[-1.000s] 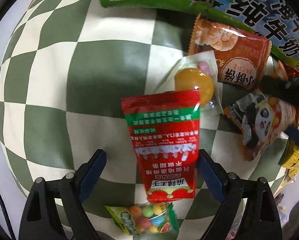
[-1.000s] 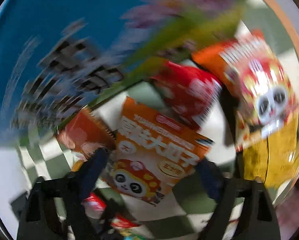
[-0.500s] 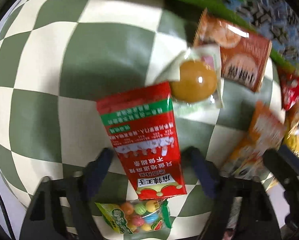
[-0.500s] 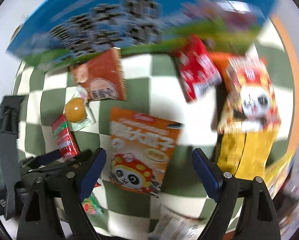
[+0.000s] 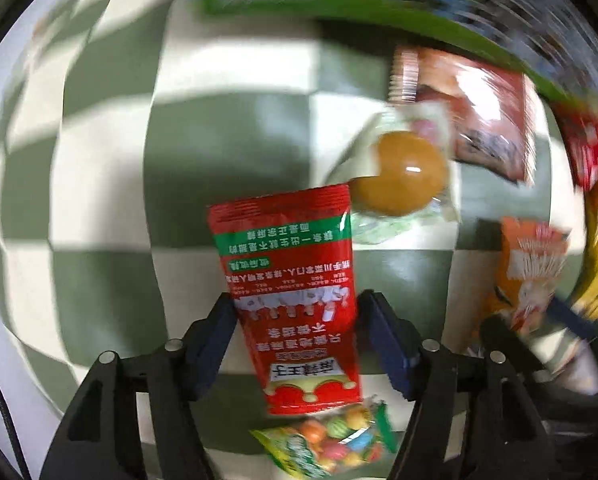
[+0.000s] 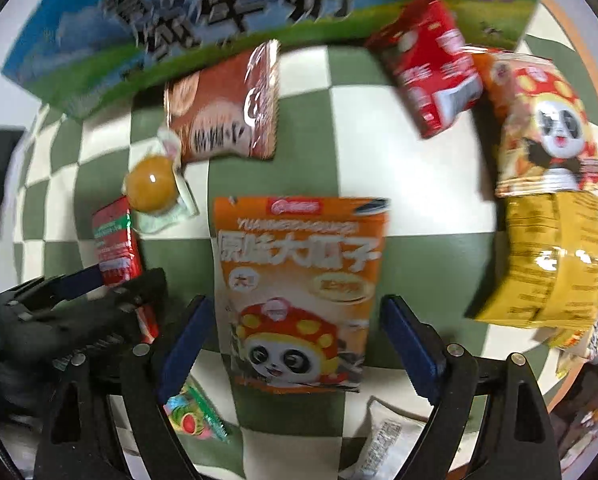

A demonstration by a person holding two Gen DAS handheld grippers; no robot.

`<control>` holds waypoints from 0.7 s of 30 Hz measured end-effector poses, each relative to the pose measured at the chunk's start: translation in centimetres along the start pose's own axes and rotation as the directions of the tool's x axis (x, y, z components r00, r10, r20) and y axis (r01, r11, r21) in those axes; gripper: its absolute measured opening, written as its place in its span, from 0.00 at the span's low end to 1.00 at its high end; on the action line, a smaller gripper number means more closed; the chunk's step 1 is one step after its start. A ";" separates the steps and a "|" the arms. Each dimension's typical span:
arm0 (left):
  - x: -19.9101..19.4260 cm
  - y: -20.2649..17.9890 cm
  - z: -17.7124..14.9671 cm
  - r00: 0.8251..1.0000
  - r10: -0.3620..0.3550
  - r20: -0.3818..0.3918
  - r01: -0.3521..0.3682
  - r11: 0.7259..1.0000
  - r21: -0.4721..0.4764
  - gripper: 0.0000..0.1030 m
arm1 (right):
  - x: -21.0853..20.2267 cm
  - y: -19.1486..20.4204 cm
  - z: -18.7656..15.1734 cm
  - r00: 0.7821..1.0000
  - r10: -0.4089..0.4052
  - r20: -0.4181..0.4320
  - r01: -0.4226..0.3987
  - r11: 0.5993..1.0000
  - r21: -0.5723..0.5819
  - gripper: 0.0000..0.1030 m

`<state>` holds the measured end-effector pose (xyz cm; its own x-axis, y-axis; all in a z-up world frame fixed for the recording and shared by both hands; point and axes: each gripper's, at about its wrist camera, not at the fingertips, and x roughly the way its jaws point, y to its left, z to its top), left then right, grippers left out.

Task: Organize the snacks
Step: 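Grasp the red snack pack with the left tool while the right tool grasps the orange panda seed bag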

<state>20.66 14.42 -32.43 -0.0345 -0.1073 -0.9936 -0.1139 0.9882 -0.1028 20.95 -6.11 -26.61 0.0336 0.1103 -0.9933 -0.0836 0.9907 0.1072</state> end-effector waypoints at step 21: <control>0.3 -1.8 -4.5 0.999 0.048 0.009 -0.047 0.998 -0.039 0.42 | -0.4 -1.7 -1.2 0.998 -0.004 0.055 0.006 0.999 -0.043 0.65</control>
<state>16.40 12.09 -32.36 -0.0313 -0.0592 -0.9978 -0.1503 0.9872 -0.0539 19.86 -7.93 -26.44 0.0883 0.1109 -0.9899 -0.1263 0.9870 0.0993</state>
